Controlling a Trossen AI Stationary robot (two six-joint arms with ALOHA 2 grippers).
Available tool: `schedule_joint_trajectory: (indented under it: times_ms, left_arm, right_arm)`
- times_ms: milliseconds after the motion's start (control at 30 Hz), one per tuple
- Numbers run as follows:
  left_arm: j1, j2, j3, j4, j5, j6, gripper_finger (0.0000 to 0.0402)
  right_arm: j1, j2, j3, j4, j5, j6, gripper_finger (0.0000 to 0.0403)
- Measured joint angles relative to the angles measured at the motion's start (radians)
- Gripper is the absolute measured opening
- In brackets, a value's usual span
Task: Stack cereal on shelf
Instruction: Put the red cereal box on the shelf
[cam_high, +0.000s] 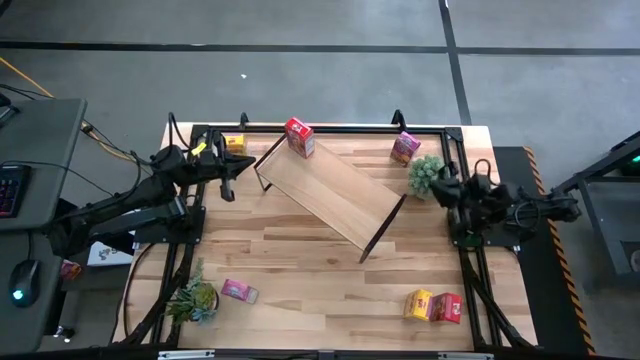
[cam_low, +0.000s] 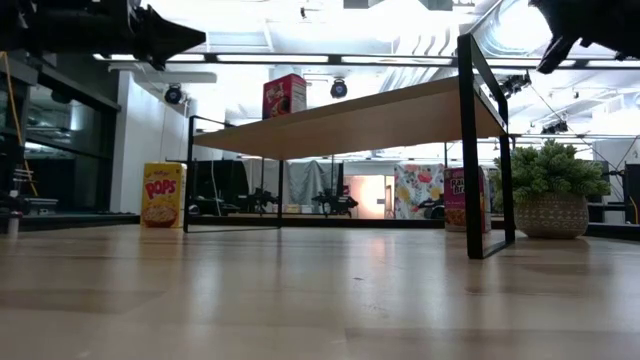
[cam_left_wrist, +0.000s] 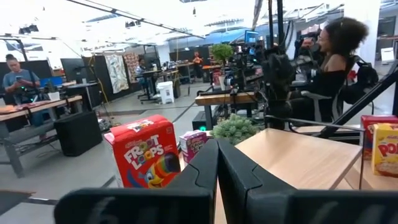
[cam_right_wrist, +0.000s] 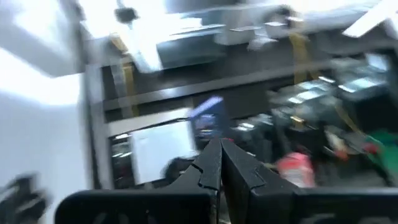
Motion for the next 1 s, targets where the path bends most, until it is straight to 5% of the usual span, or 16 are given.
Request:
schedule_joint_trajectory:
  times_ms: [167,367,600,733,1000]
  left_arm:
    - [0.000,0.000,0.000,-0.001,-0.002,0.018,0.0000]
    - [0.001,0.016,0.000,-0.003,-0.002,0.021,0.0000]
    - [0.001,0.027,0.000,-0.002,-0.004,0.035,0.0000]
    - [0.001,0.033,0.000,-0.014,-0.005,0.043,0.0000]
    - [0.001,0.033,0.000,-0.035,-0.083,0.037,0.0001]
  right_arm:
    - [0.000,0.067,0.143,-0.269,0.126,0.104,0.0028]
    - [0.000,0.242,0.405,-0.666,0.184,0.284,0.0141]
    - [0.000,0.522,0.823,-1.194,-0.096,0.745,0.0244]
    - [0.001,0.700,1.037,-1.527,-0.277,1.013,0.0250]
    - [0.096,0.964,1.288,-2.024,-0.427,1.464,0.0250]
